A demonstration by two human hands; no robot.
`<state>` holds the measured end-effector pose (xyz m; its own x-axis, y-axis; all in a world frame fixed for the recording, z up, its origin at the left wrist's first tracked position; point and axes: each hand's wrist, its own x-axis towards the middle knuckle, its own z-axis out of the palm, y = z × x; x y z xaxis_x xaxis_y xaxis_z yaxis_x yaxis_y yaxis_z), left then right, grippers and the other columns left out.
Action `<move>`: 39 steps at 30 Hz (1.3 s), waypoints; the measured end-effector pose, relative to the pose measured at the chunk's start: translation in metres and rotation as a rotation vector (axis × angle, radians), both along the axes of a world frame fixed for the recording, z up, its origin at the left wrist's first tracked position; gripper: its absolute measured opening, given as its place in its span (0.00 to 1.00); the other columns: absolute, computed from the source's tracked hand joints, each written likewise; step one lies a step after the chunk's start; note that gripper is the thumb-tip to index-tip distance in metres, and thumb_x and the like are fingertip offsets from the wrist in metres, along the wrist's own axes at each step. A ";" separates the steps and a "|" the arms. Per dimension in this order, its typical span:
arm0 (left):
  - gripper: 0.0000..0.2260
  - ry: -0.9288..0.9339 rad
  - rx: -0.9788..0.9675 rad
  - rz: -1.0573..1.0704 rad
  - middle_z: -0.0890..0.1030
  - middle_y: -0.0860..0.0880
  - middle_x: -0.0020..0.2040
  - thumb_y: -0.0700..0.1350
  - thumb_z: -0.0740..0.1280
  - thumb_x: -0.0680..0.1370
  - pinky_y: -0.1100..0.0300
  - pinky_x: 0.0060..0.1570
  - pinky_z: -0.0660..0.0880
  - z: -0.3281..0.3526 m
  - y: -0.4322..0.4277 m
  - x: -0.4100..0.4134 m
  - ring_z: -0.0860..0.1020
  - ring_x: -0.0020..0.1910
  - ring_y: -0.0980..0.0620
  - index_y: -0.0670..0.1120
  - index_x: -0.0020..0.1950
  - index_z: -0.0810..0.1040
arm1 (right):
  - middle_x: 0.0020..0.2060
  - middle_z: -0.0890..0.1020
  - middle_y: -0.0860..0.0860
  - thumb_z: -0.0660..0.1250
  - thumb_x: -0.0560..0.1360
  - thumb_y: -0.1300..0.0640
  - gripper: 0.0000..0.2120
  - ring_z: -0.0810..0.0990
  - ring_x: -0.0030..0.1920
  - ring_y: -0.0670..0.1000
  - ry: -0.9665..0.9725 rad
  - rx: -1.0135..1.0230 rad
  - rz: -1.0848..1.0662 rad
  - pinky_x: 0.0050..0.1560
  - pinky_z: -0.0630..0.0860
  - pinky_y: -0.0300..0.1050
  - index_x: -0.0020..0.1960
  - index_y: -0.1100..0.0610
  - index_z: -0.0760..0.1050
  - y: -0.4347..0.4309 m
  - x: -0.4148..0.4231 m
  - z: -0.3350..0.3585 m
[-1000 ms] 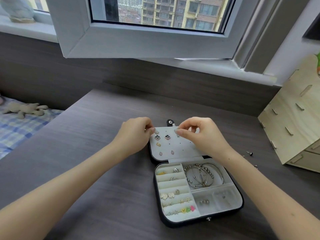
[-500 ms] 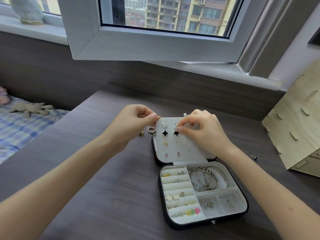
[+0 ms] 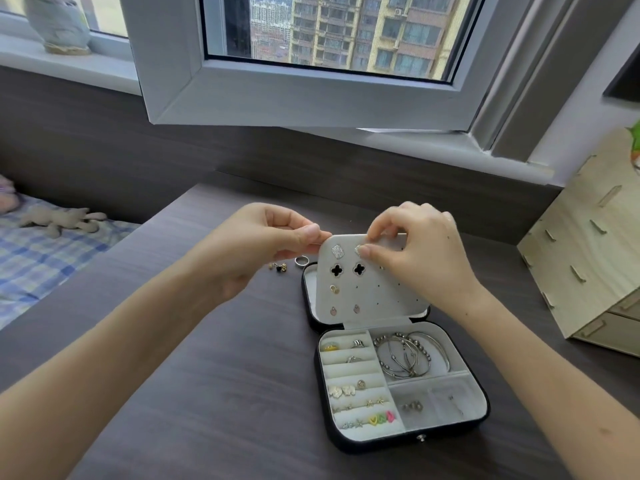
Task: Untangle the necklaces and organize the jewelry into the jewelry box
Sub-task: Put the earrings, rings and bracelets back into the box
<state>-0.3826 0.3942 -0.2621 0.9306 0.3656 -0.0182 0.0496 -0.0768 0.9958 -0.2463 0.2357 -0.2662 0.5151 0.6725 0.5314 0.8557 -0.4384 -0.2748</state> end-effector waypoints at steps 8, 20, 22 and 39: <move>0.05 0.076 -0.201 -0.140 0.85 0.45 0.45 0.43 0.69 0.67 0.64 0.45 0.79 0.008 0.000 -0.002 0.83 0.43 0.53 0.44 0.34 0.84 | 0.39 0.79 0.41 0.66 0.68 0.42 0.12 0.71 0.43 0.46 -0.069 0.081 0.251 0.46 0.61 0.46 0.40 0.50 0.79 -0.024 -0.005 -0.003; 0.05 0.298 -0.187 -0.405 0.81 0.50 0.36 0.45 0.69 0.68 0.64 0.40 0.72 -0.021 -0.039 0.023 0.74 0.37 0.54 0.46 0.37 0.84 | 0.37 0.81 0.47 0.68 0.75 0.50 0.12 0.76 0.39 0.51 -0.350 0.335 0.248 0.43 0.65 0.49 0.38 0.56 0.81 -0.059 -0.034 -0.041; 0.06 0.289 -0.185 -0.417 0.82 0.51 0.37 0.45 0.69 0.67 0.64 0.41 0.73 -0.020 -0.040 0.024 0.76 0.37 0.55 0.46 0.37 0.84 | 0.37 0.81 0.47 0.68 0.74 0.50 0.11 0.76 0.40 0.50 -0.352 0.352 0.242 0.44 0.65 0.49 0.38 0.56 0.81 -0.060 -0.035 -0.043; 0.06 0.251 -0.155 -0.471 0.81 0.50 0.33 0.43 0.68 0.68 0.67 0.35 0.74 -0.020 -0.038 0.025 0.78 0.34 0.57 0.46 0.33 0.84 | 0.37 0.81 0.47 0.71 0.72 0.51 0.09 0.76 0.39 0.51 -0.356 0.344 0.218 0.45 0.64 0.48 0.38 0.56 0.81 -0.057 -0.035 -0.040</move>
<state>-0.3575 0.3557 -0.2818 0.9530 -0.1132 -0.2809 0.2827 -0.0010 0.9592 -0.2815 0.1790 -0.3058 0.1305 0.4999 0.8562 0.9833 -0.1759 -0.0472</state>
